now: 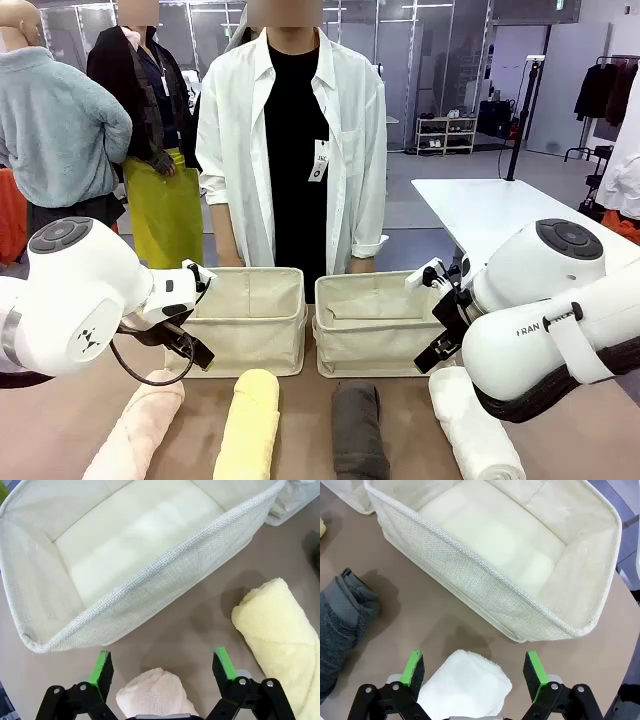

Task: Divide the towels into two baskets.
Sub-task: Pick up one hotel-folded towel and place it in the Fabric basket indicated by the person.

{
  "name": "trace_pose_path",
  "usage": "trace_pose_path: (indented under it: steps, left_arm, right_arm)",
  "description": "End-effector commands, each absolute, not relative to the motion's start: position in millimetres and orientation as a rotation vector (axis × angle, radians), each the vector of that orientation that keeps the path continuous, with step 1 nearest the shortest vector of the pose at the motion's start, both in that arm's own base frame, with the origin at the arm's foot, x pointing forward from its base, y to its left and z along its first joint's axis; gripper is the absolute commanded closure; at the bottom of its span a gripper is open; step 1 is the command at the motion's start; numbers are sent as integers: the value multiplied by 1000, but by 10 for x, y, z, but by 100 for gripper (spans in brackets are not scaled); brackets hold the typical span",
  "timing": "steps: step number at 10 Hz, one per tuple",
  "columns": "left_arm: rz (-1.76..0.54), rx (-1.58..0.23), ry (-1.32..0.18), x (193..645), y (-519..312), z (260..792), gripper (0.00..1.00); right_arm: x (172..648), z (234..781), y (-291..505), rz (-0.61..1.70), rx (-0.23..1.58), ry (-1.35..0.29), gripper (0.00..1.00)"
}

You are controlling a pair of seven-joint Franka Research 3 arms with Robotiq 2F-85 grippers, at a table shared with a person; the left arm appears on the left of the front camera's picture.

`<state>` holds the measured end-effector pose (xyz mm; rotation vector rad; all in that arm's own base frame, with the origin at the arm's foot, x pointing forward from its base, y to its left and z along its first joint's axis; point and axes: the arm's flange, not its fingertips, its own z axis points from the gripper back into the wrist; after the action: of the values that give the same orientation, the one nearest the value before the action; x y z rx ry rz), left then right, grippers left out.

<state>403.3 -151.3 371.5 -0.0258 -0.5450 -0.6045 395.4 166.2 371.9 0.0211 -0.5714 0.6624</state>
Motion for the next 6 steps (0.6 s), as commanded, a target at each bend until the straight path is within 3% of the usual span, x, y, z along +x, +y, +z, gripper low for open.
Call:
trace_pose_path:
  steps: [1,6]
  left_arm:
    - [-605,-26,-545,4032,-1515,3716,0]
    - [-605,-26,-545,4032,-1515,3716,0]
  right_arm:
    - [3954,3719,1662,662,21,-571,0]
    - [3954,3719,1662,662,21,-571,0]
